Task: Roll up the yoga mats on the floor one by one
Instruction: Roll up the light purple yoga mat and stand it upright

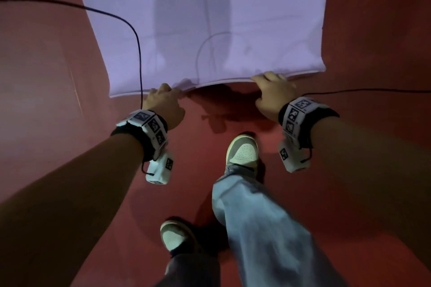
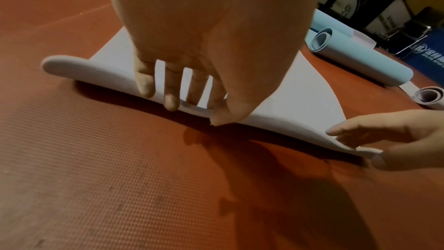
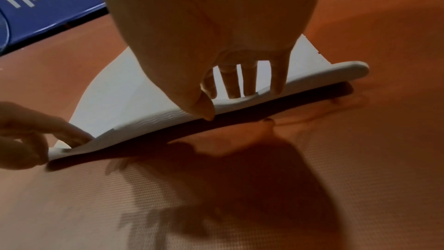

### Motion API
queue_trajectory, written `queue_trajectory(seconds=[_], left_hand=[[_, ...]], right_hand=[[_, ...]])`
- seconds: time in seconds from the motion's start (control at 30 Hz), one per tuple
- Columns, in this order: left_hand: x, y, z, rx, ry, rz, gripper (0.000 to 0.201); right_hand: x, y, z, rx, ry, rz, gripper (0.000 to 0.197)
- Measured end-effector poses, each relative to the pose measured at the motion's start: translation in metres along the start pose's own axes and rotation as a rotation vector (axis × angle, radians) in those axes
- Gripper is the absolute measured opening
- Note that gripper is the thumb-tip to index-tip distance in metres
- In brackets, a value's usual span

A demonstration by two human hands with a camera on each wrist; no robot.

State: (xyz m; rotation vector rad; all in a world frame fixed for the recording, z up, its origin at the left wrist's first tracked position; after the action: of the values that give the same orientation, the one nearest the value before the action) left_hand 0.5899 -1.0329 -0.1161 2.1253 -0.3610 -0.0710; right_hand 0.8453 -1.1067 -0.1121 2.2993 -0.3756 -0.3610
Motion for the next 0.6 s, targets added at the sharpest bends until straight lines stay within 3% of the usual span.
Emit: queue_trajectory(seconds=[0.2, 0.37, 0.47, 0.6], left_hand=[[-0.007, -0.014, 0.022, 0.120, -0.095, 0.042, 0.060], [-0.011, -0.034, 0.027, 0.275, -0.146, 0.120, 0.051], [-0.017, -0.044, 0.027, 0.318, -0.070, 0.114, 0.052], [-0.022, -0.041, 0.036, 0.398, 0.058, 0.127, 0.053]], right_hand=[[0.003, -0.016, 0.028, 0.008, 0.034, 0.039, 0.066], [0.005, -0.031, 0.032, 0.187, 0.159, 0.049, 0.046], [0.007, -0.033, 0.037, 0.259, 0.085, 0.025, 0.043], [0.014, -0.032, 0.056, 0.079, 0.060, 0.020, 0.061]])
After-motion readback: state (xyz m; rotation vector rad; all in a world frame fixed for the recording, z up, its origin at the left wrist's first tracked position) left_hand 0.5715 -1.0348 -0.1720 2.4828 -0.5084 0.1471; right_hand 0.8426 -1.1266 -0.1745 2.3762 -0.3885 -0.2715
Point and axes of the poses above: each hand's wrist, its own y-axis away from the middle knuckle, its own z-axis out of the palm, x = y × z, the point moved 6 cm from there along -y, towards the middle knuckle, and after that the axes turned 2 degrees about z, right-handed, at the moved point
